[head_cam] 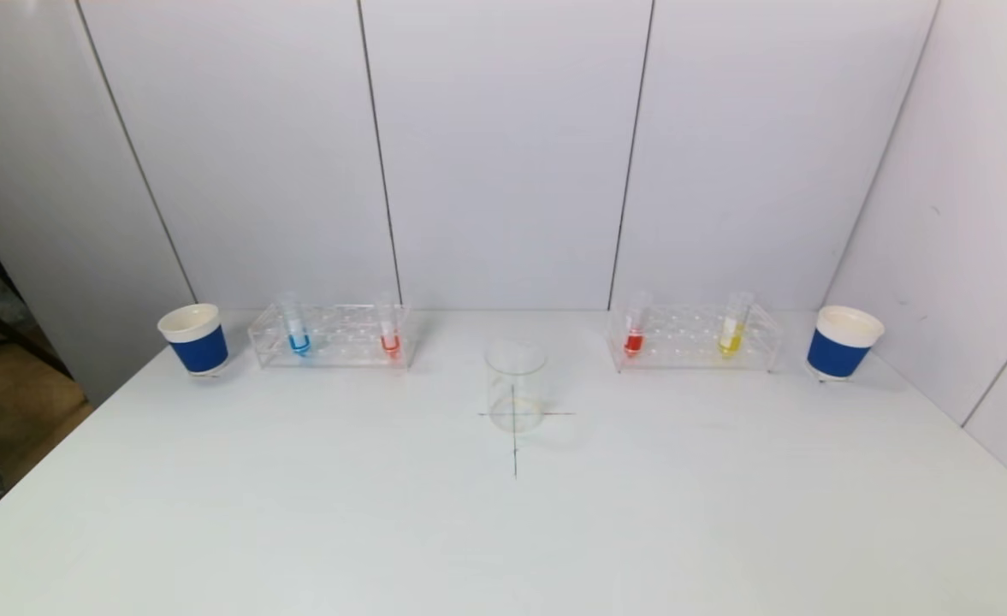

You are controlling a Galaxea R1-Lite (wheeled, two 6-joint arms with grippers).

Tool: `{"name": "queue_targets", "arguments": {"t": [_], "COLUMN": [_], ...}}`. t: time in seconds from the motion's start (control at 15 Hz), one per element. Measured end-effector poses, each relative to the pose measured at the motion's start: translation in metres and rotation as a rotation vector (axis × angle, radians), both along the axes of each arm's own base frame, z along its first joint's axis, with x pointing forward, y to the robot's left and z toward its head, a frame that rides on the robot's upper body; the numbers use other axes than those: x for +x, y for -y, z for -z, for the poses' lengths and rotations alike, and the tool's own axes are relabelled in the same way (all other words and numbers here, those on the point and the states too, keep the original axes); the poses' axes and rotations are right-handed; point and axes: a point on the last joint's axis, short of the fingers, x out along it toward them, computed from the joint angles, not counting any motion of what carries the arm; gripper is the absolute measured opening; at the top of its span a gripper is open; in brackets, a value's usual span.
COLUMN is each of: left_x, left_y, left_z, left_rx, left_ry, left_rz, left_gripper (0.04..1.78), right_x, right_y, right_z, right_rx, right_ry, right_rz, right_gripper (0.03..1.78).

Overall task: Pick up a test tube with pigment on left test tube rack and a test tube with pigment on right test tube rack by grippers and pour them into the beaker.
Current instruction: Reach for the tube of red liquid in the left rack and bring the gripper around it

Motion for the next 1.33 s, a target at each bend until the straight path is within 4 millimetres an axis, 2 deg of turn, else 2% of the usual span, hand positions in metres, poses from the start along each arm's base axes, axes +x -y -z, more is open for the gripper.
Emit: {"name": "queue_targets", "arguments": {"t": [1.33], "left_x": [0.0000], "left_y": [0.0000], "left_z": [0.0000], "left_rx": [-0.002], "left_ry": [0.000], "left_rz": [0.000], "left_gripper": [1.76], "right_x": [0.0000], "right_y": [0.0000], "right_z": [-0.0002], "right_rx": [0.000], "right_ry": [0.002], "right_rz": [-0.001], "right_gripper": [1.77]}}
